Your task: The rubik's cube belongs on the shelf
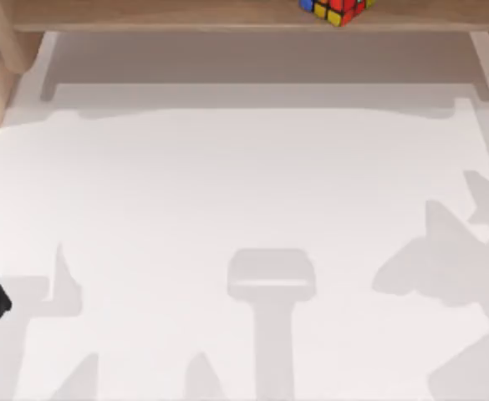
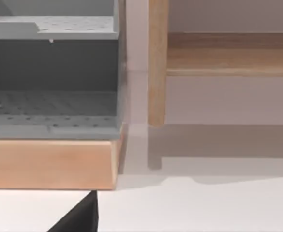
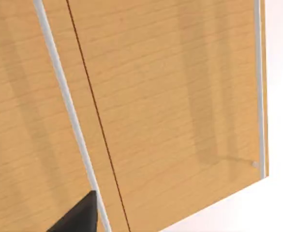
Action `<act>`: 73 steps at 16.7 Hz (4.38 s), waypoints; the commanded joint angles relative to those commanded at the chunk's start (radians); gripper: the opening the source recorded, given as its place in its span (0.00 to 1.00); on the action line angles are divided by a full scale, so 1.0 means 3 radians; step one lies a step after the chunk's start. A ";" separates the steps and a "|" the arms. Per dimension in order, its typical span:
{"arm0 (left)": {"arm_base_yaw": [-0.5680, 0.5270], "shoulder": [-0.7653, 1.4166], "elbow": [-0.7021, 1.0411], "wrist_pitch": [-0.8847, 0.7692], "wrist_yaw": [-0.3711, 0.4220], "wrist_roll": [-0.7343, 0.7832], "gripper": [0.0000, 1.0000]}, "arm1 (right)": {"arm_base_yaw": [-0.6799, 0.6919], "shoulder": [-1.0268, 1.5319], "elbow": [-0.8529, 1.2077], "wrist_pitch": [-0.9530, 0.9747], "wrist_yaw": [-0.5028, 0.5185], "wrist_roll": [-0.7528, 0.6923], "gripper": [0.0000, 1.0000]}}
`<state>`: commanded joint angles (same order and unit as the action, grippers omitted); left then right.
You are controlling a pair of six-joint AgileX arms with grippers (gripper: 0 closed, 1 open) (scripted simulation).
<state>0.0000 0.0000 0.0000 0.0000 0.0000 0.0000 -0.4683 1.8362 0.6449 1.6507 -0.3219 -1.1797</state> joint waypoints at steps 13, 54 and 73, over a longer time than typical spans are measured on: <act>0.0000 0.0000 0.0000 0.0000 0.0000 0.0000 1.00 | -0.0930 0.0665 -0.0702 -0.0122 -0.1308 -0.1240 1.00; 0.0000 0.0000 0.0000 0.0000 0.0000 0.0000 1.00 | -0.0500 0.0938 0.0032 -0.0608 -0.0858 -0.1249 0.00; 0.0000 0.0000 0.0000 0.0000 0.0000 0.0000 1.00 | -0.0087 0.1373 0.1107 -0.1265 -0.0429 -0.1241 0.00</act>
<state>0.0000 0.0000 0.0000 0.0000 0.0000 0.0000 -0.4943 2.2480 0.9770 1.2711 -0.4507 -1.5519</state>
